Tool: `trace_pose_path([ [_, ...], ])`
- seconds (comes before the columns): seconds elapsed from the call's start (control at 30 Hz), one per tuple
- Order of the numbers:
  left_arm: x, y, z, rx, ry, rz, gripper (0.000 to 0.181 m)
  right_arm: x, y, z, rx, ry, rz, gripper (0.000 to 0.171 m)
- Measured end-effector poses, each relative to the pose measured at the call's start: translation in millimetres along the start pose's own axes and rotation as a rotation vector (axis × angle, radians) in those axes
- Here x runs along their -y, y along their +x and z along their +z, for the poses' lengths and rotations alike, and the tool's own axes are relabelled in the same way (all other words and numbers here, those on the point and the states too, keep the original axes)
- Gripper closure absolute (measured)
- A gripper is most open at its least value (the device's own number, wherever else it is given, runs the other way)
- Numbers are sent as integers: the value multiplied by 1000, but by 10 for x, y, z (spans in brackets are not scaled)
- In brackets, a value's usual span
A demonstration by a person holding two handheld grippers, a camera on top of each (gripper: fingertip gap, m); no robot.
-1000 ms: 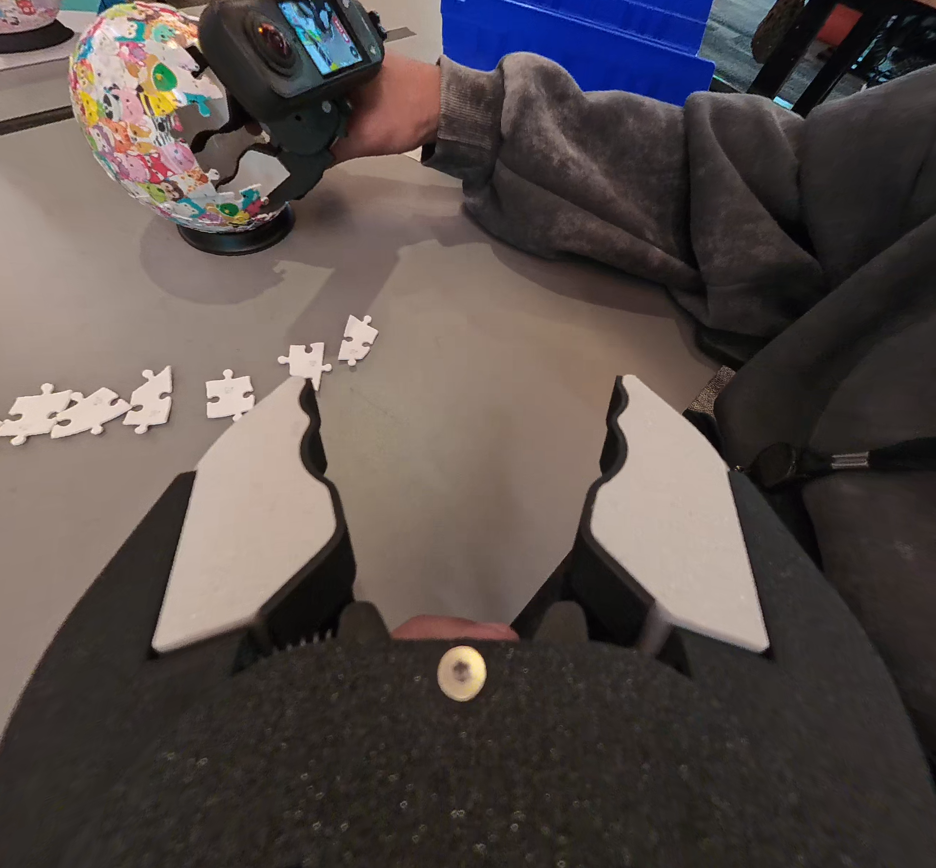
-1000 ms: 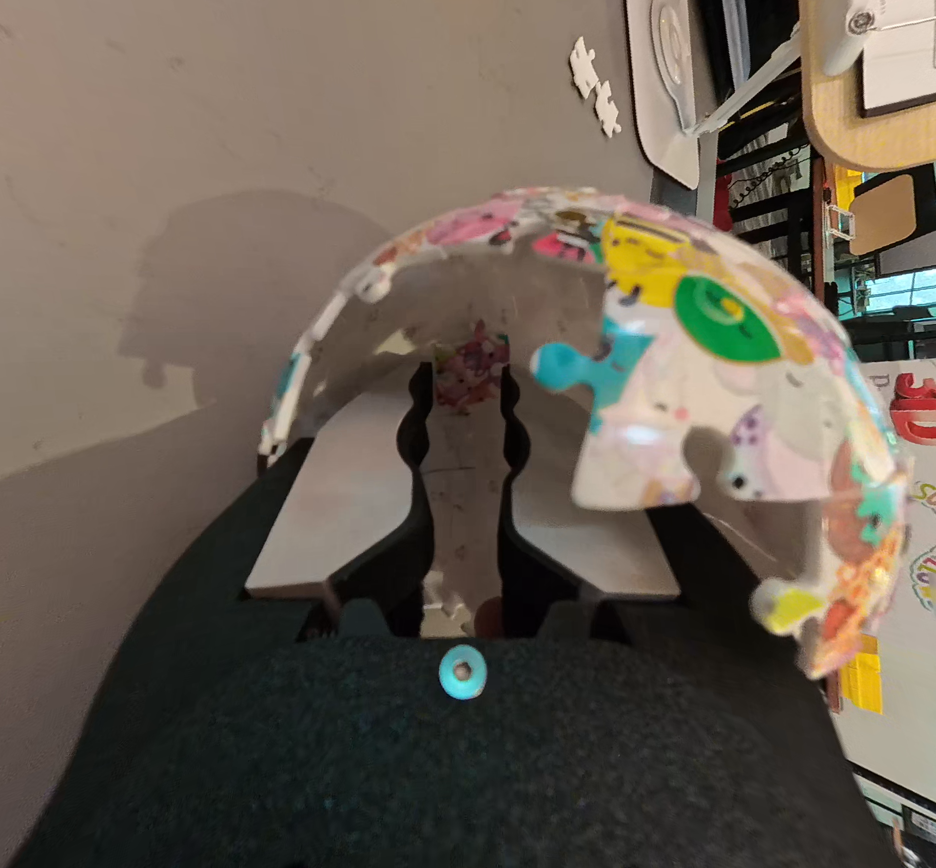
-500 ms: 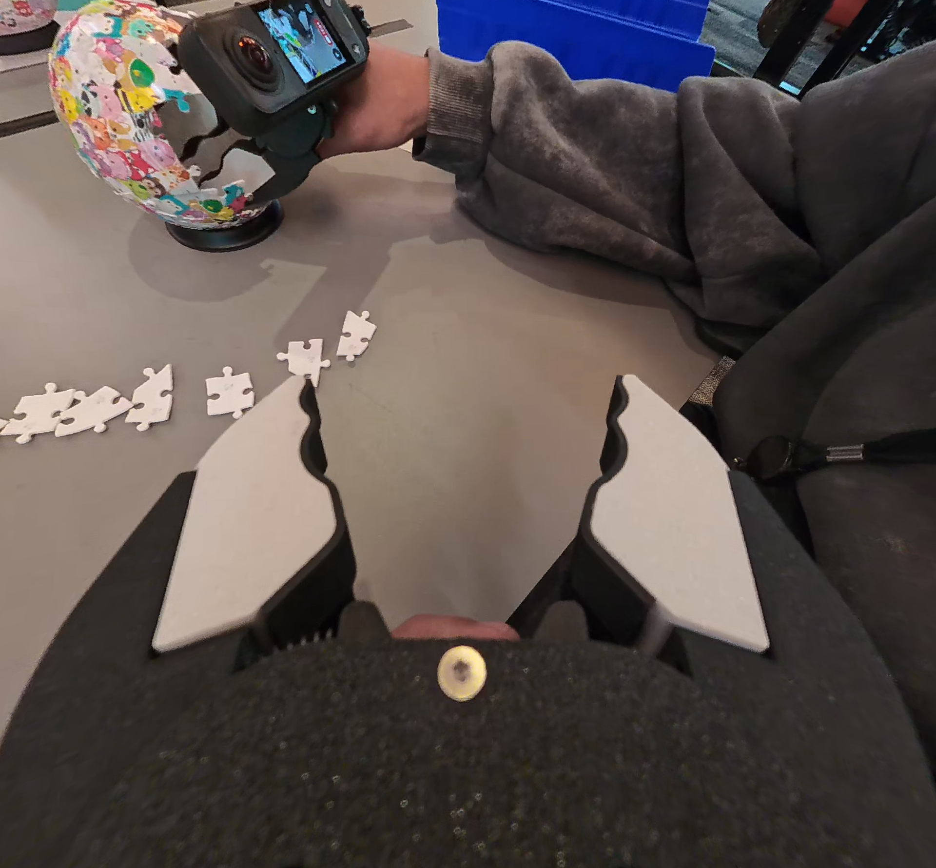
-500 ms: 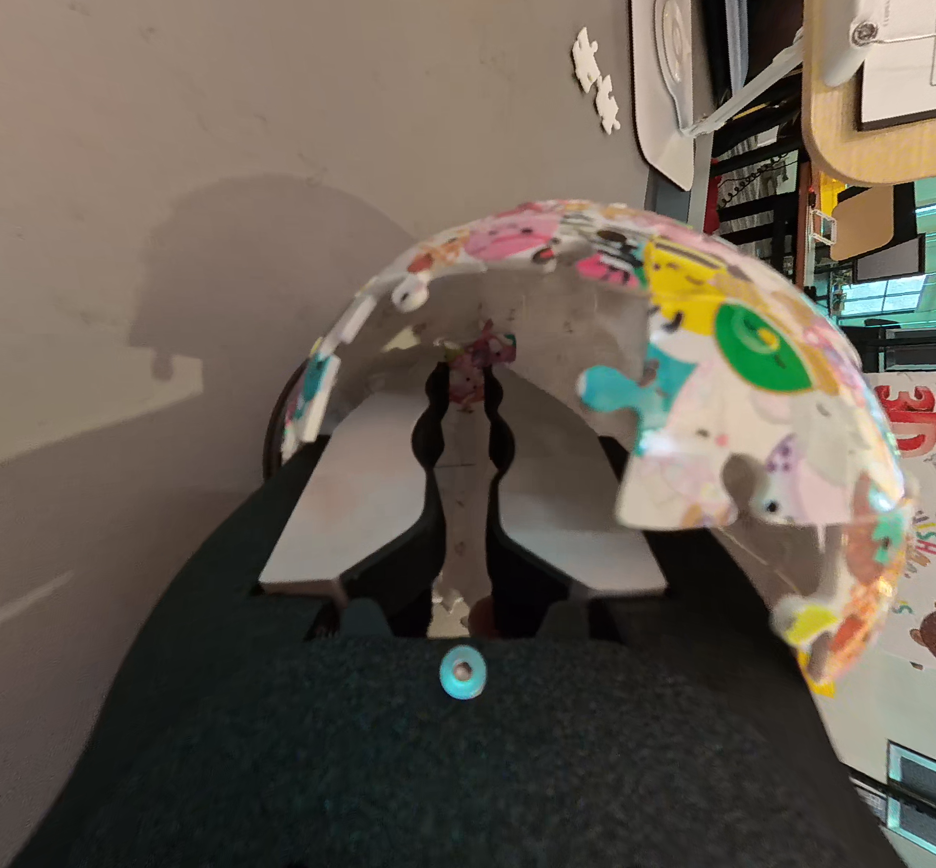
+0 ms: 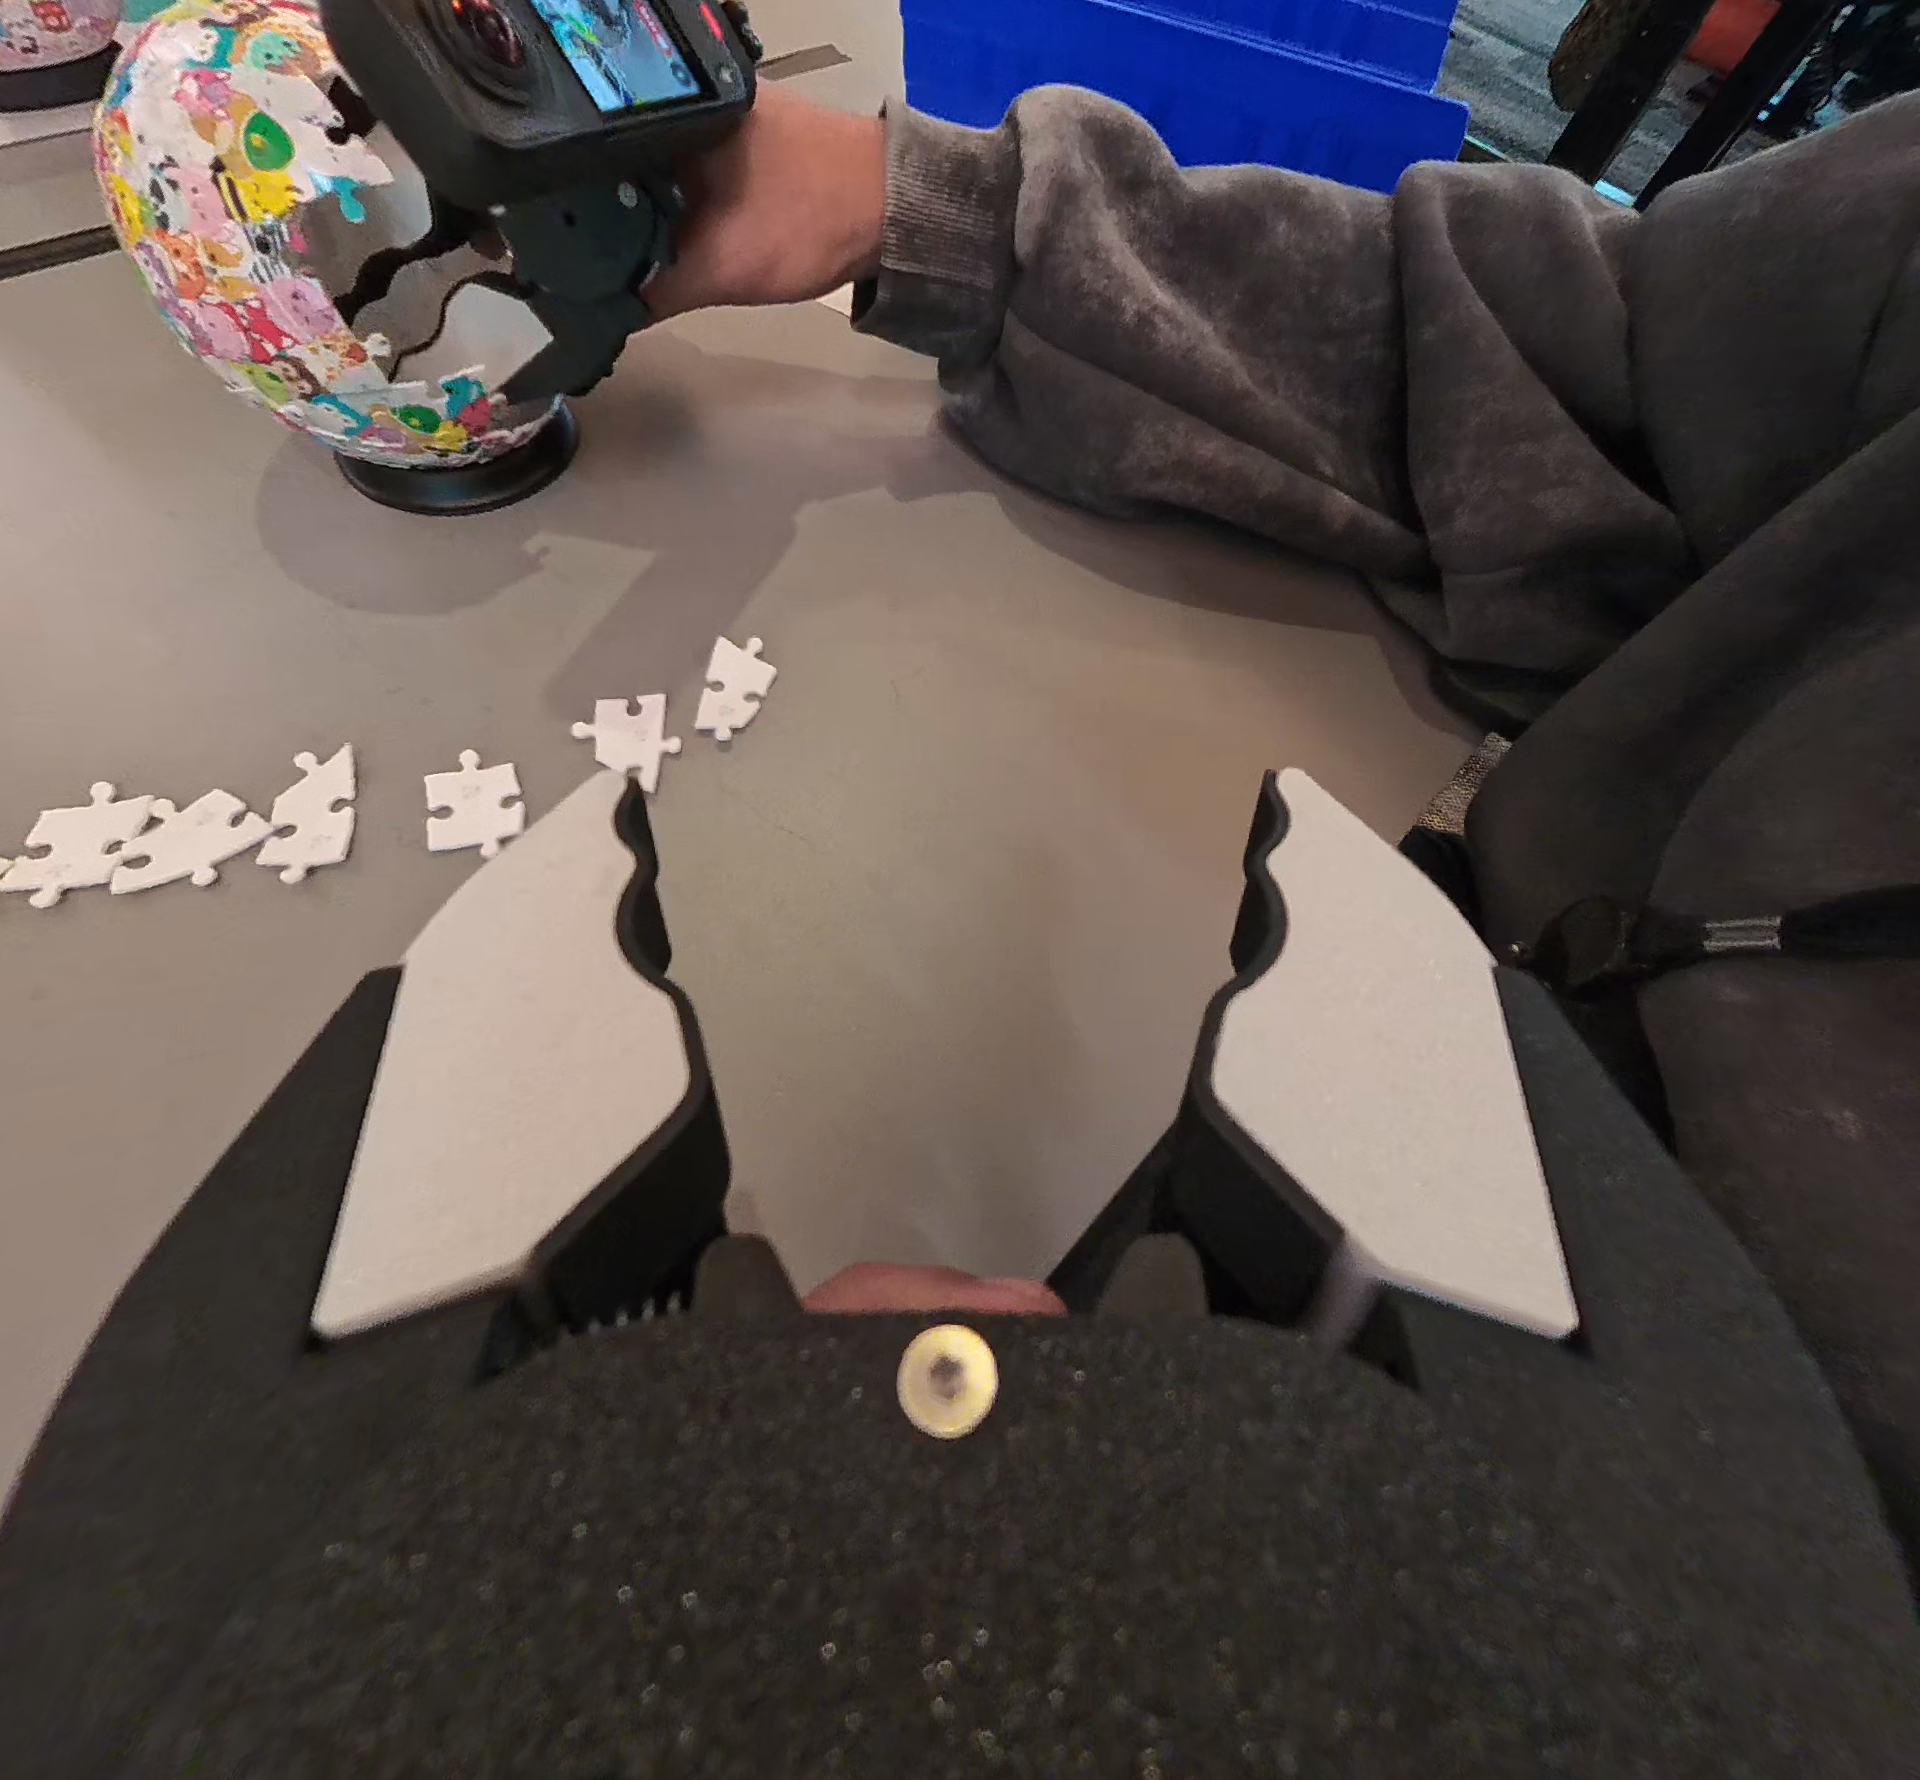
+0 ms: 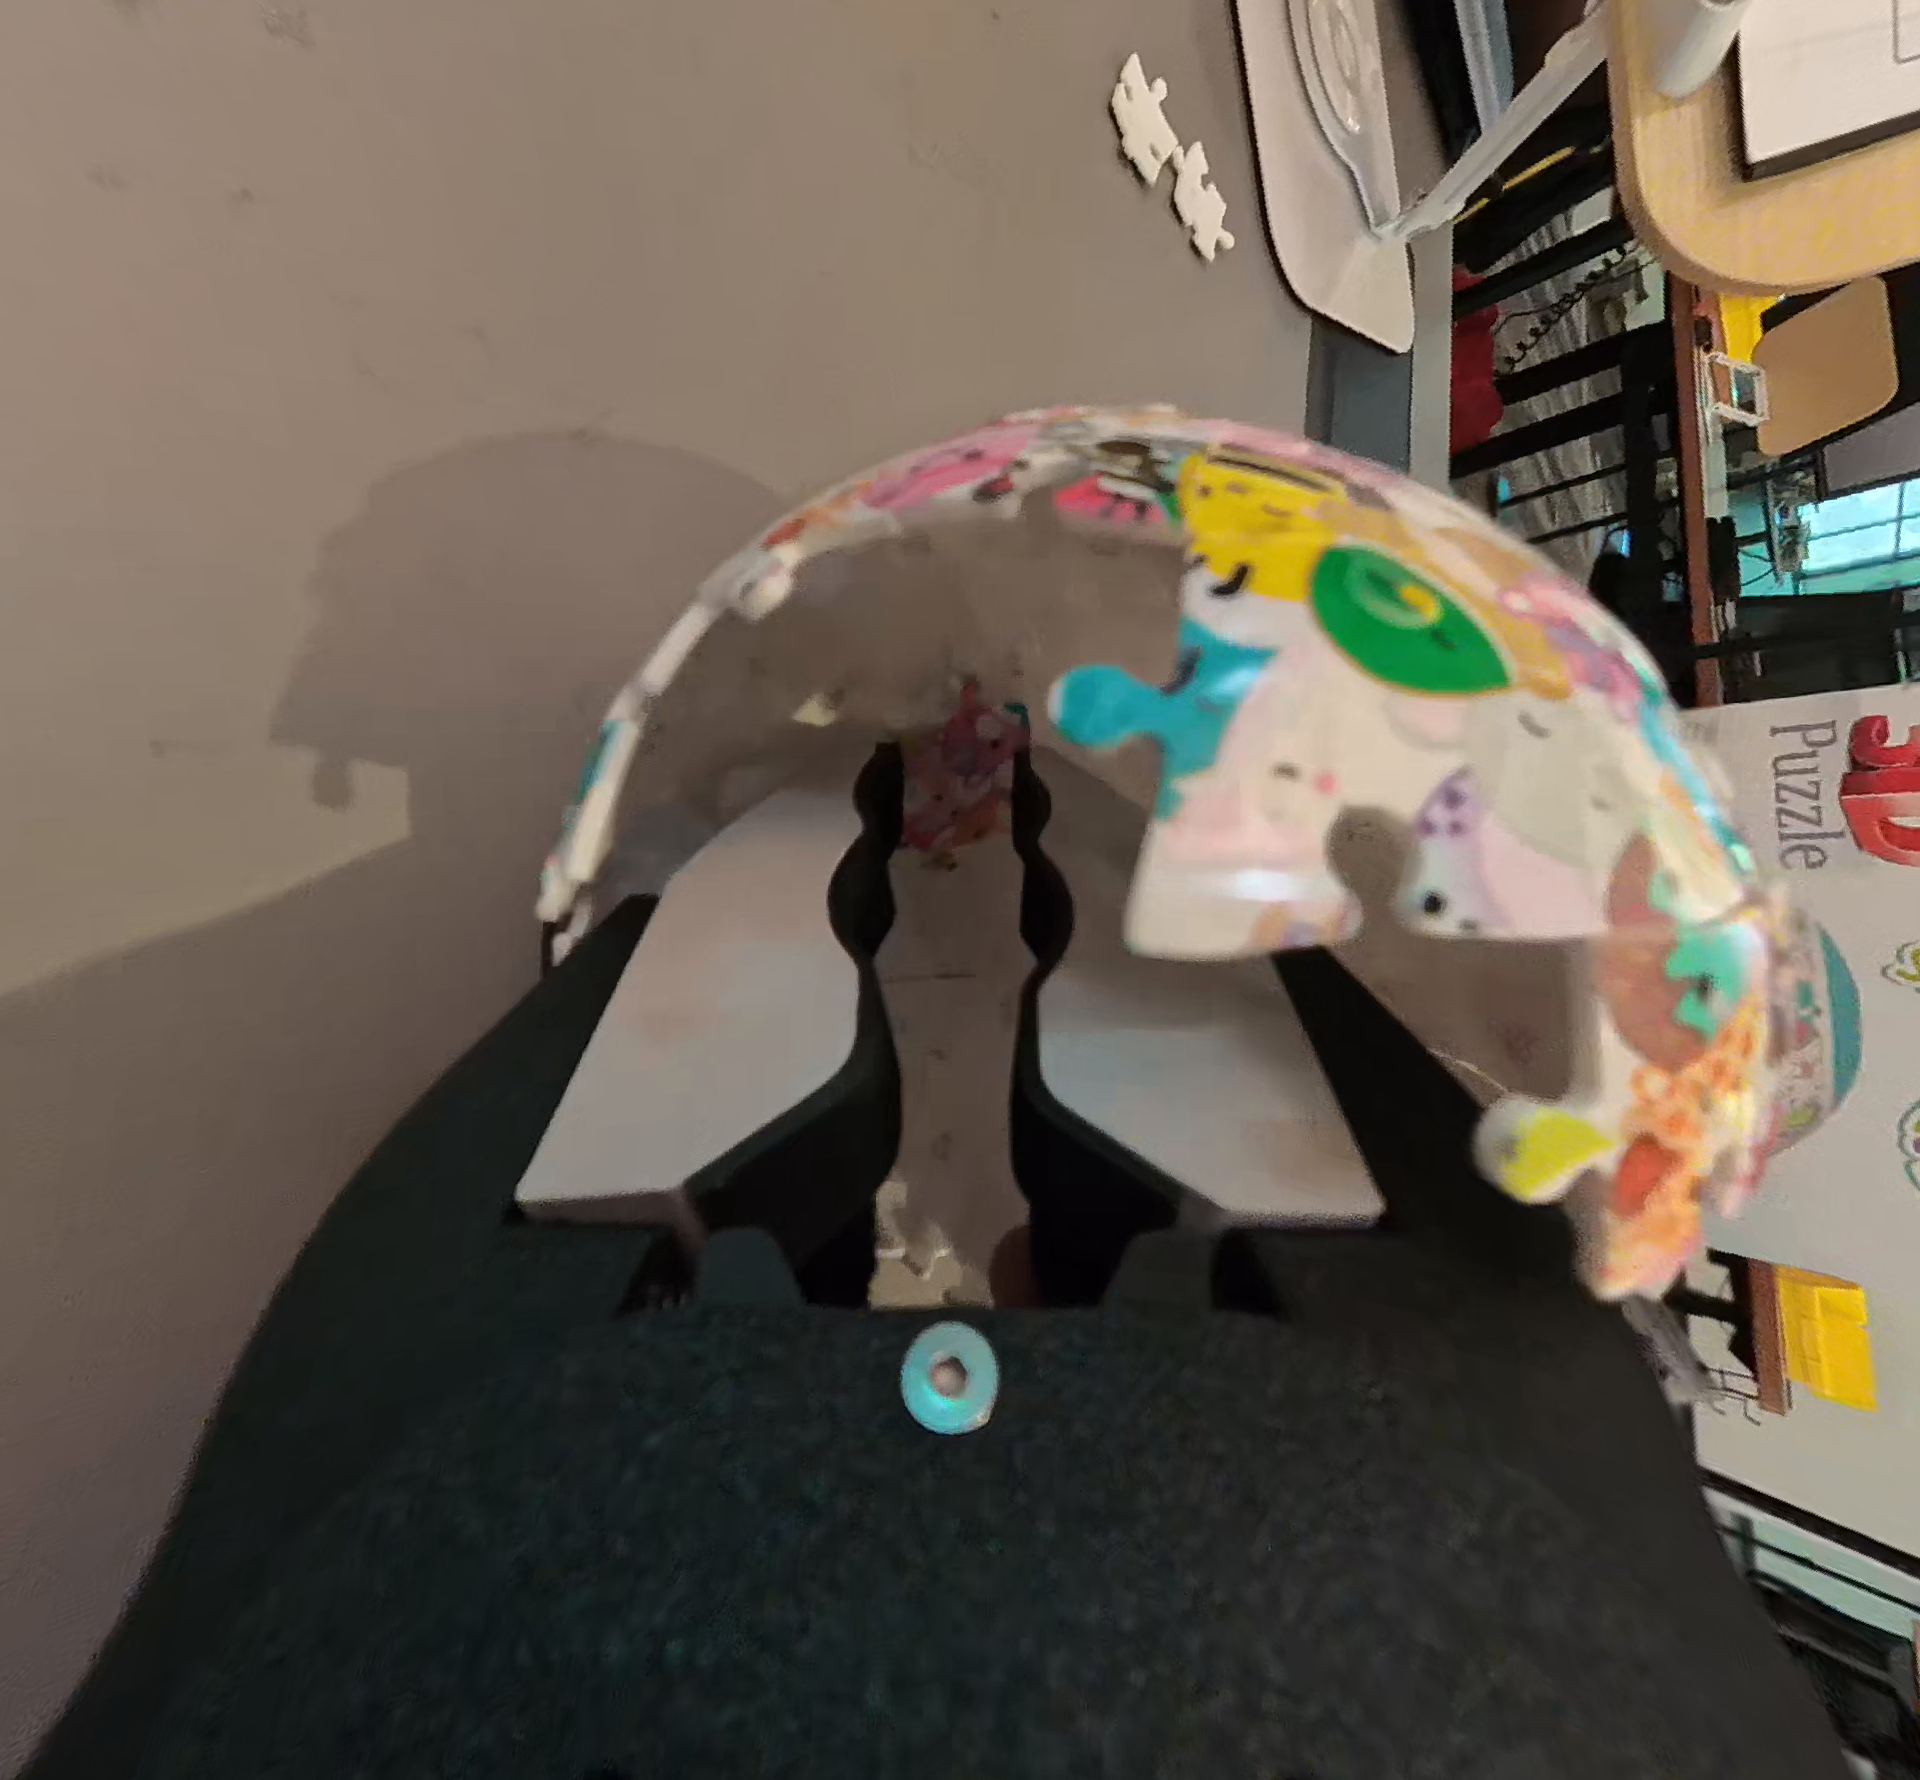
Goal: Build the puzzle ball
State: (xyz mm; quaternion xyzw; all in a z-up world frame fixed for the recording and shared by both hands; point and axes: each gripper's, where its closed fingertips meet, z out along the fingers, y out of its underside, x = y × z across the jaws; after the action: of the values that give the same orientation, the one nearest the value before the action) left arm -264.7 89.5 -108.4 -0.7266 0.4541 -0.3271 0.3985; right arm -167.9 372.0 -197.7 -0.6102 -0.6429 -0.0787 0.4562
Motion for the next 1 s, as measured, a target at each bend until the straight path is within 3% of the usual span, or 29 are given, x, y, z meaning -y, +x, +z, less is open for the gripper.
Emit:
trace_pose_path([
  [0.17,179,-449,164,19,6,29,76,-59,11,3,6,-28,7,149],
  [0.4,590,-1981,910,-60,43,-276,86,-51,-34,26,25,-26,8,148],
  [0.53,410,-2866,1373,-37,-9,-503,128,-61,-16,18,13,-29,5,147],
  [0.67,221,-3048,1834,-76,-176,-505,149,-72,-17,26,22,-24,32,148],
  [0.7,237,-3045,1916,-89,-197,-472,168,-75,-22,31,26,-25,38,148],
  [0.73,254,-3057,1991,-86,-219,-444,171,-79,-24,34,26,-27,39,148],
  [1.0,421,-2844,2321,-221,-275,-336,165,-85,-14,42,19,-47,25,147],
])
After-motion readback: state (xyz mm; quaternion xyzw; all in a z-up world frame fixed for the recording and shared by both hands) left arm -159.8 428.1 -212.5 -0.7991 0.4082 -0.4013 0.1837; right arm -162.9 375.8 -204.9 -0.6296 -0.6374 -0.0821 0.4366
